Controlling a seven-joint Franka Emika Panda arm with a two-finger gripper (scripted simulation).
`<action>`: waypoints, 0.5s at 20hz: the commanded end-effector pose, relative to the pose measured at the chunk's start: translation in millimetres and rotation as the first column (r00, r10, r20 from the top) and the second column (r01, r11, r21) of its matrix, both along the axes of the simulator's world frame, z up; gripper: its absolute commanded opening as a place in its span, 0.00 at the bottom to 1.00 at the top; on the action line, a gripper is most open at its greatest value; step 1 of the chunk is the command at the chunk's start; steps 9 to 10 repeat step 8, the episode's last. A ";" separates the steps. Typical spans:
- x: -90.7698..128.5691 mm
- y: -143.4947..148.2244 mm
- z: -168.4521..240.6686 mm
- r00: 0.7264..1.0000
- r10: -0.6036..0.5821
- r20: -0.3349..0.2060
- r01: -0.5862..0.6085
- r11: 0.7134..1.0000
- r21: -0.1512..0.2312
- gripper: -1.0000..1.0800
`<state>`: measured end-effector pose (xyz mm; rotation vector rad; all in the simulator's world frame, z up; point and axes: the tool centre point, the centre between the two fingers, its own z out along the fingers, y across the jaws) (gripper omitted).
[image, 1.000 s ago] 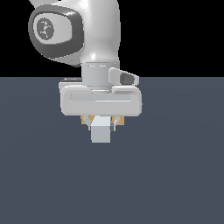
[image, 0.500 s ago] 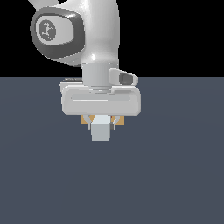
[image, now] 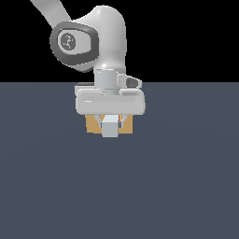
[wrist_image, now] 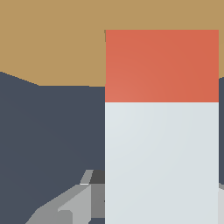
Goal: Insert the peg into the horizontal hole in a box.
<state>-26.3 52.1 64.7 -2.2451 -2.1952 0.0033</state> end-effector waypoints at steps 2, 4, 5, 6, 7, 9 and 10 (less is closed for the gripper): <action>1.9 18.3 2.2 1.000 -0.001 0.005 0.001 1.000 0.000 0.00; 2.4 24.0 2.2 1.000 -0.001 0.005 0.001 1.000 0.000 0.00; 2.8 25.6 2.2 1.000 -0.001 0.005 0.001 1.000 0.000 0.00; 3.2 26.4 2.2 1.000 -0.001 0.005 0.001 1.000 0.000 0.00; 3.6 26.4 2.2 1.000 -0.001 0.005 0.001 1.000 0.000 0.00; 3.8 26.2 2.2 1.000 -0.001 0.005 0.001 1.000 0.000 0.00; 3.8 26.2 2.2 1.000 -0.001 0.005 0.001 1.000 0.000 0.00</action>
